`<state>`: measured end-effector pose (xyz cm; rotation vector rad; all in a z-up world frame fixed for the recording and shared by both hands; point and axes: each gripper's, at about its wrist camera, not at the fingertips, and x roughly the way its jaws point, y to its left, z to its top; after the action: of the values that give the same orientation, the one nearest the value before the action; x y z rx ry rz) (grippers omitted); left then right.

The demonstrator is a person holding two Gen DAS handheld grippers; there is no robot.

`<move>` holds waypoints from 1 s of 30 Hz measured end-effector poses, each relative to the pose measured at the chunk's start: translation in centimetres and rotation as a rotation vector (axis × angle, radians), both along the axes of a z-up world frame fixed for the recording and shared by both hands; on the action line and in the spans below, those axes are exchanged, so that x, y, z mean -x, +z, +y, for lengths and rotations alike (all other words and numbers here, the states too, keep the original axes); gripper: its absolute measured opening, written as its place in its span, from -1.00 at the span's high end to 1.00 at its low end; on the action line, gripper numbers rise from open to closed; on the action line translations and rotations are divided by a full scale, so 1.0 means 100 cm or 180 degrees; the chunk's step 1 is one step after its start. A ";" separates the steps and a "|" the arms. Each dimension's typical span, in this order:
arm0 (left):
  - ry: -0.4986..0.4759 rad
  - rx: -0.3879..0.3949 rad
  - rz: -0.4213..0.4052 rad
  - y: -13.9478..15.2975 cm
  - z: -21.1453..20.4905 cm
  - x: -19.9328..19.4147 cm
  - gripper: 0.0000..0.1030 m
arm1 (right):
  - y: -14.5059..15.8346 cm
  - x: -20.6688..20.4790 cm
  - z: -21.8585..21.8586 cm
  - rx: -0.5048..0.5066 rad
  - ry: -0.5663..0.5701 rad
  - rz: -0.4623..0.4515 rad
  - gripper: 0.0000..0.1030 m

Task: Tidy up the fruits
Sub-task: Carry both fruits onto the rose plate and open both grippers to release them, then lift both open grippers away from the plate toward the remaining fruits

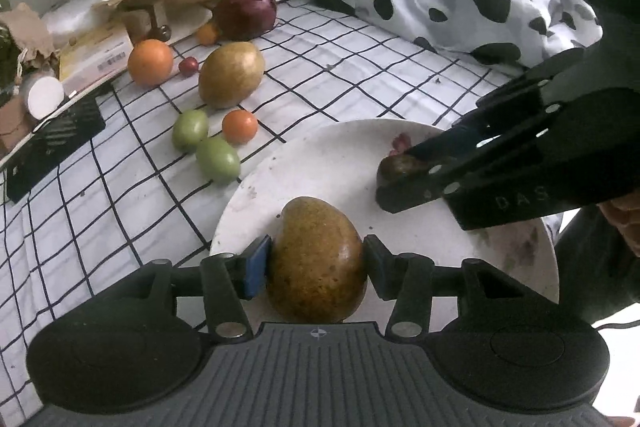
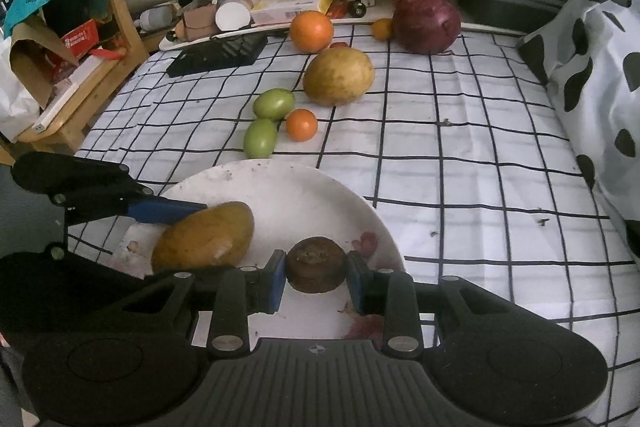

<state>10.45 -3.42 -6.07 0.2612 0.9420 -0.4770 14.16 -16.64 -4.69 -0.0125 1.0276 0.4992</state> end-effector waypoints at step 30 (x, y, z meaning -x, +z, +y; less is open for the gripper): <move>0.0399 -0.0041 -0.0281 0.037 0.017 0.064 -0.33 | 0.031 0.057 -0.016 0.0233 -0.0317 -0.0416 -1.00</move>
<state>4.02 -1.74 -2.35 0.2315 0.8696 -0.3418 8.46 -18.25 -1.57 -0.0581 0.9131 0.3650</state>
